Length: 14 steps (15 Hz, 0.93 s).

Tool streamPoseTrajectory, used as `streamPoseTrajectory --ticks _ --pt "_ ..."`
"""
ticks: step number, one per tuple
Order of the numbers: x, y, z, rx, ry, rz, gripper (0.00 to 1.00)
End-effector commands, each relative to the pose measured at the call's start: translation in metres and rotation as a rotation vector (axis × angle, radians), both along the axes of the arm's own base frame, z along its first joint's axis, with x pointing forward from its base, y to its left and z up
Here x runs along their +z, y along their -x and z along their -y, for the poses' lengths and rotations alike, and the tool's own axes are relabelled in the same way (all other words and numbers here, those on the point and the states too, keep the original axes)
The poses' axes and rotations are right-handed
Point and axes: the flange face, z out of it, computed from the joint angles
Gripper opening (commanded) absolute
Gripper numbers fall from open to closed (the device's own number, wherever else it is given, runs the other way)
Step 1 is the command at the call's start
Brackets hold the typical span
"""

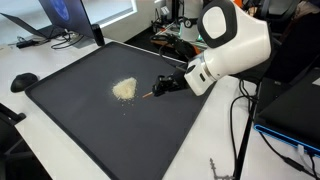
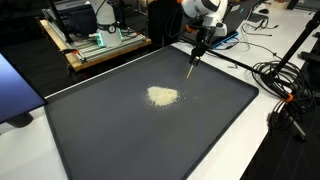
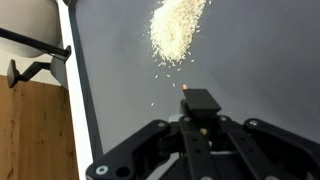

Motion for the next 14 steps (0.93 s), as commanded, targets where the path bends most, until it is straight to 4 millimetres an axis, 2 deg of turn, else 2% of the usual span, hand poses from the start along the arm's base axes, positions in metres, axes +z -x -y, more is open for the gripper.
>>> streamPoseTrajectory --ticks 1,7,14 --pt "0.011 -0.016 0.002 0.063 -0.029 -0.067 0.03" --pt "0.036 -0.038 0.028 0.111 -0.157 -0.136 0.03" --pt "0.085 -0.049 0.086 0.002 -0.382 -0.152 0.03"
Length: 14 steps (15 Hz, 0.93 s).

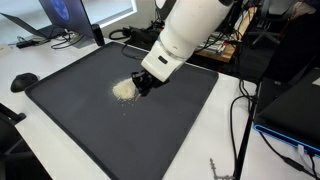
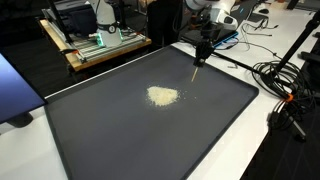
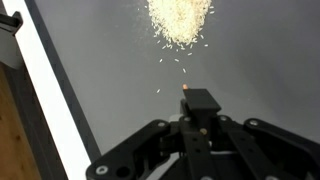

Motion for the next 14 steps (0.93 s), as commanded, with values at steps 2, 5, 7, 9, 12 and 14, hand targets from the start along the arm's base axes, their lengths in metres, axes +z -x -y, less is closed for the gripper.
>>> streamPoseTrajectory --ticks 2,5,7,9,12,14 --pt "0.038 0.007 0.036 -0.059 -0.151 -0.013 0.03" --pt "0.053 0.012 0.060 -0.101 -0.239 -0.008 0.03" --pt "0.058 0.019 0.078 -0.134 -0.288 -0.002 0.03" --pt "0.061 0.027 0.095 -0.170 -0.325 -0.004 0.03" --pt "0.064 0.043 0.123 -0.233 -0.379 -0.001 0.03" --pt "0.067 0.055 0.142 -0.277 -0.413 0.016 0.03"
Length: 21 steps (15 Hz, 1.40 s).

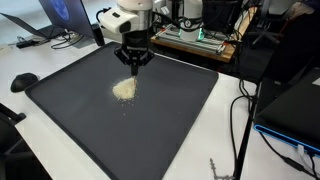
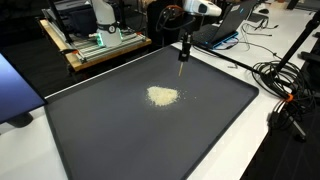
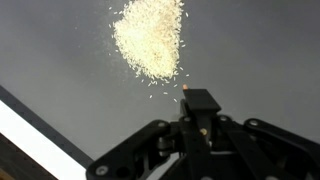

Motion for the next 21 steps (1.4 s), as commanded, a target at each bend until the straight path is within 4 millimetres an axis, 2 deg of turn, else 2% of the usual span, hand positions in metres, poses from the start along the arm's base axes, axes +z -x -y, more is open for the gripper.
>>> streamPoseTrajectory --ticks 1,8,10,11,13,18,19,21 --pt "0.012 0.032 0.033 -0.058 -0.073 0.026 0.03" --pt "0.016 0.065 0.080 -0.181 -0.151 0.061 0.03" --pt "0.025 0.069 0.088 -0.228 -0.169 0.191 0.03" --pt "0.015 0.053 0.081 -0.194 -0.139 0.106 0.12" --pt "0.019 0.058 0.087 -0.209 -0.153 0.163 0.12" --pt "0.021 0.061 0.087 -0.214 -0.157 0.174 0.12" --pt "0.019 0.060 0.089 -0.227 -0.149 0.174 0.03" --pt "0.012 0.056 0.092 -0.221 -0.154 0.155 0.03"
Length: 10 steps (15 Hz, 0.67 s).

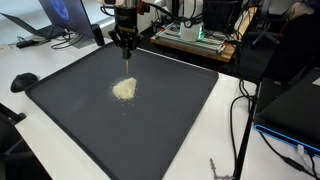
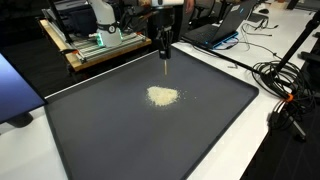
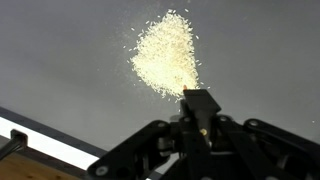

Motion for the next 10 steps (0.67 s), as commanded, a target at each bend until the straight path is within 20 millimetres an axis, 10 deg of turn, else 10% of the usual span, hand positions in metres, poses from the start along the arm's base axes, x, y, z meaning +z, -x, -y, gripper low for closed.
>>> streamPoseTrajectory --ticks 1,10 --pt "-0.011 -0.006 0.006 -0.011 -0.008 -0.028 0.03" --pt "-0.057 -0.013 0.022 -0.055 0.005 -0.124 0.03"
